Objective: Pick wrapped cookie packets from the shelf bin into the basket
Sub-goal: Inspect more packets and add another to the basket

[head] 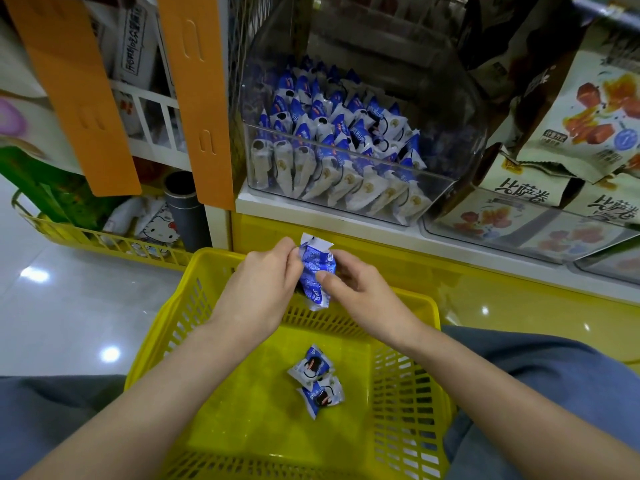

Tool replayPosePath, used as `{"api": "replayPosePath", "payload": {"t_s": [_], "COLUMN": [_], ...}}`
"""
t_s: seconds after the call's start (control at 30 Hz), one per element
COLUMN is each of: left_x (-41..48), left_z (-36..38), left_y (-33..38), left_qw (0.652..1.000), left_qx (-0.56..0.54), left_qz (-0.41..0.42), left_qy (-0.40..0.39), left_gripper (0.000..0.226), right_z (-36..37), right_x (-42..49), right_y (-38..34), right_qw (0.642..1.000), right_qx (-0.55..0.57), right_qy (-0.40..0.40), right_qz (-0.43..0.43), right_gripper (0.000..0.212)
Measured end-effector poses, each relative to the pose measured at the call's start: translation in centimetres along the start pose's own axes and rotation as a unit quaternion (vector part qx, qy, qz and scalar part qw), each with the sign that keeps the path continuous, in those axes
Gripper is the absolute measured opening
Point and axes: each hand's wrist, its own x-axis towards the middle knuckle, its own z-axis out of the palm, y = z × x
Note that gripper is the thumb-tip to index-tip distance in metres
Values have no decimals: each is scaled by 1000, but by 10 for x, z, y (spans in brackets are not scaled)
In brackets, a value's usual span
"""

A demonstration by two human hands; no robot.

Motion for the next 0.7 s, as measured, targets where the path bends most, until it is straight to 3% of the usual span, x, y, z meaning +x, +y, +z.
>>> {"api": "replayPosePath", "payload": {"t_s": [0.1, 0.2, 0.27, 0.37, 0.57, 0.7], "left_x": [0, -3, -3, 0, 9, 12], "left_z": [1, 6, 10, 11, 4, -5], "left_y": [6, 16, 19, 18, 10, 10], "left_qw": [986, 941, 929, 916, 883, 891], "left_qx": [-146, -297, -329, -368, -435, -417], "left_qz": [-55, -114, -128, -146, -177, -177], "left_qy": [-51, -119, -113, -65, 5, 19], "left_gripper": [26, 35, 31, 15, 21, 31], "right_z": [-2, -4, -3, -1, -12, -16], "right_x": [2, 4, 4, 2, 4, 2], "right_y": [2, 7, 8, 7, -3, -12], "right_qw": [997, 989, 976, 975, 994, 998], "right_qx": [61, -67, -153, -170, -71, 33], "right_qy": [44, 128, 153, 134, 88, 48], "right_qz": [18, 0, -33, -41, 2, 34], "right_gripper": [22, 37, 50, 66, 25, 21]}}
